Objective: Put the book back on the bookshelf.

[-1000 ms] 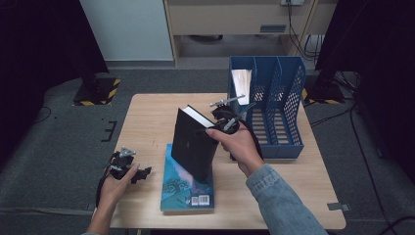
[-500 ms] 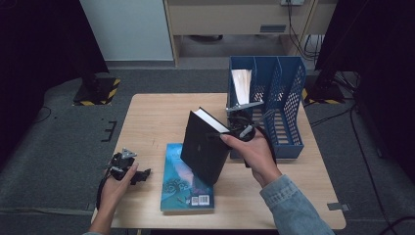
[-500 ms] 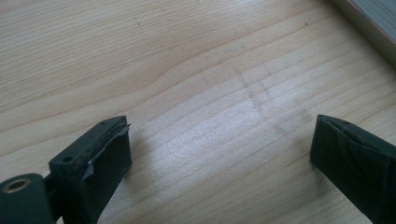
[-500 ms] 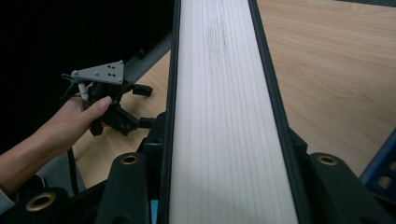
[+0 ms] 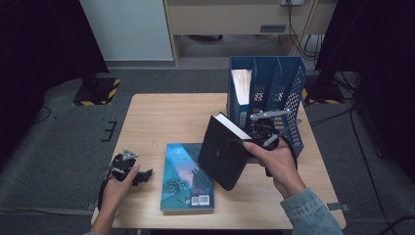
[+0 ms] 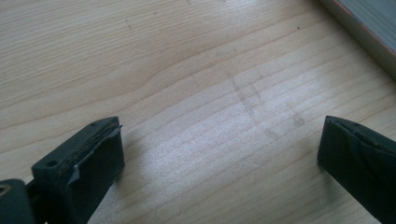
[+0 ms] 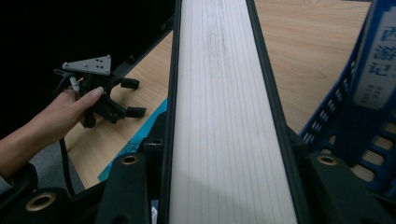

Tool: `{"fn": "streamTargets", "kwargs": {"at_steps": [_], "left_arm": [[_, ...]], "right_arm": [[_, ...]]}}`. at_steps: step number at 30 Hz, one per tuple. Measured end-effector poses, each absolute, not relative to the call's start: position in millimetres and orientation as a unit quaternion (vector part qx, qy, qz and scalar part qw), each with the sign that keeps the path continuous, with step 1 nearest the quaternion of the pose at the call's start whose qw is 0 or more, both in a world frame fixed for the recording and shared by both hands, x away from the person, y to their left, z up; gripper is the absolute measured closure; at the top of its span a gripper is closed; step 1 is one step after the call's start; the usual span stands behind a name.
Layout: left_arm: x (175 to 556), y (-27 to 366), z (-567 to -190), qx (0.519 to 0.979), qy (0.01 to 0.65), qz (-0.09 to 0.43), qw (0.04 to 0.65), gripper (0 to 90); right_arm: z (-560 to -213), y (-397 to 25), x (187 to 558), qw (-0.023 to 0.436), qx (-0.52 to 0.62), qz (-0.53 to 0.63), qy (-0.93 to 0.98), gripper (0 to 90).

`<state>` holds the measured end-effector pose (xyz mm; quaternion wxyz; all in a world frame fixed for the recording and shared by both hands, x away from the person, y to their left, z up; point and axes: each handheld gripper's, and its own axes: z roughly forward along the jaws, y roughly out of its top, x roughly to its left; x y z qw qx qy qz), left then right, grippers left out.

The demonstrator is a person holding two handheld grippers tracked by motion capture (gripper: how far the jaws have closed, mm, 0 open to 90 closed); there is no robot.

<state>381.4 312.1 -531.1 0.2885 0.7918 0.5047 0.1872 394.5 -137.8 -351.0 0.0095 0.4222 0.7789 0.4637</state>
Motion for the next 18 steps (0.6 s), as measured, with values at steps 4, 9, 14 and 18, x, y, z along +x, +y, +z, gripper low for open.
{"fn": "streamTargets", "kwargs": {"at_steps": [4, 9, 14, 18], "left_arm": [[381, 311, -532, 0.789, 0.505, 0.191, 0.293, 0.0], [379, 311, -533, 0.785, 0.507, 0.195, 0.298, 0.0], [379, 311, -534, 0.785, 0.506, 0.196, 0.299, 0.0], [378, 310, -534, 0.782, 0.507, 0.199, 0.302, 0.0]], "right_arm": [[-350, -150, 388, 0.017, 0.424, 0.464, 0.777, 52.4], [-351, -164, 381, 0.019, 0.429, 0.469, 0.772, 52.5], [-354, -178, 372, 0.025, 0.436, 0.467, 0.769, 52.5], [-355, -189, 363, 0.023, 0.439, 0.471, 0.765, 52.5]]}}
